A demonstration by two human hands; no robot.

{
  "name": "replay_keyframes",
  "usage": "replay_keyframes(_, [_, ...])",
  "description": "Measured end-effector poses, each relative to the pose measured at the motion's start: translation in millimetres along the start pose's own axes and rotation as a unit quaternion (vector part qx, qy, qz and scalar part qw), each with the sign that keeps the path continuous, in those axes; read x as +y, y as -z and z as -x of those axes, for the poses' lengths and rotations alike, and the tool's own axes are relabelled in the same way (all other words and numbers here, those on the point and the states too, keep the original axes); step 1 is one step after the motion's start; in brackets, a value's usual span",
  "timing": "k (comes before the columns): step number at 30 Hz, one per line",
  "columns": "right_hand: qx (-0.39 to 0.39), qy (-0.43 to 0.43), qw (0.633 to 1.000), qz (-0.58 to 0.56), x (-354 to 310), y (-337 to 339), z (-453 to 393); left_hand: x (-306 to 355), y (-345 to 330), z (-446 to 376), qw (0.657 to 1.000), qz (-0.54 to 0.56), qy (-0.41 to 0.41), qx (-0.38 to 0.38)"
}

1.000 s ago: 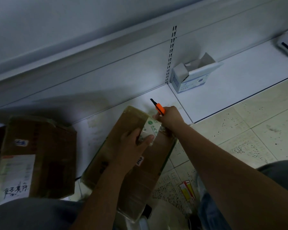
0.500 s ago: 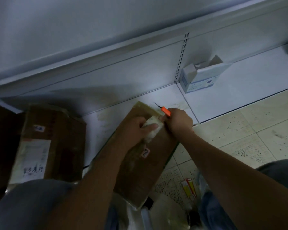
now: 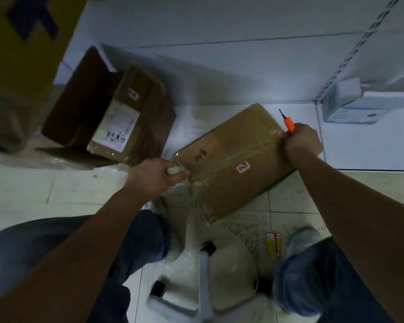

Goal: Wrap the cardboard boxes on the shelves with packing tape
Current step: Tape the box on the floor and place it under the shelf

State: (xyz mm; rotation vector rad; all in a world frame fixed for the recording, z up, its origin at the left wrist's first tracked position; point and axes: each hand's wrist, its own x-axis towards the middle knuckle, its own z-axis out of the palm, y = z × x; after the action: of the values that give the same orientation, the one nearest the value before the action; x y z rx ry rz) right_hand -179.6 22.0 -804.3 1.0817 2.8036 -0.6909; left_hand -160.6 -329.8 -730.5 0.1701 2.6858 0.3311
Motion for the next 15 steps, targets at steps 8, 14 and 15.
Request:
replay_keyframes(8, [-0.008,0.037,0.999,0.007,2.8,-1.6,-0.2,-9.6,-60.1,10.0,0.990,-0.090,0.099,0.047])
replay_keyframes(14, [0.029,0.084,0.995,0.052,2.5,-8.8,2.6,-14.5,-82.9,1.2,0.990,-0.034,0.140,0.012])
replay_keyframes(15, [0.048,0.096,0.993,0.051,-0.2,-9.5,4.6,-17.0,-86.9,0.2,0.988,0.013,0.156,-0.010])
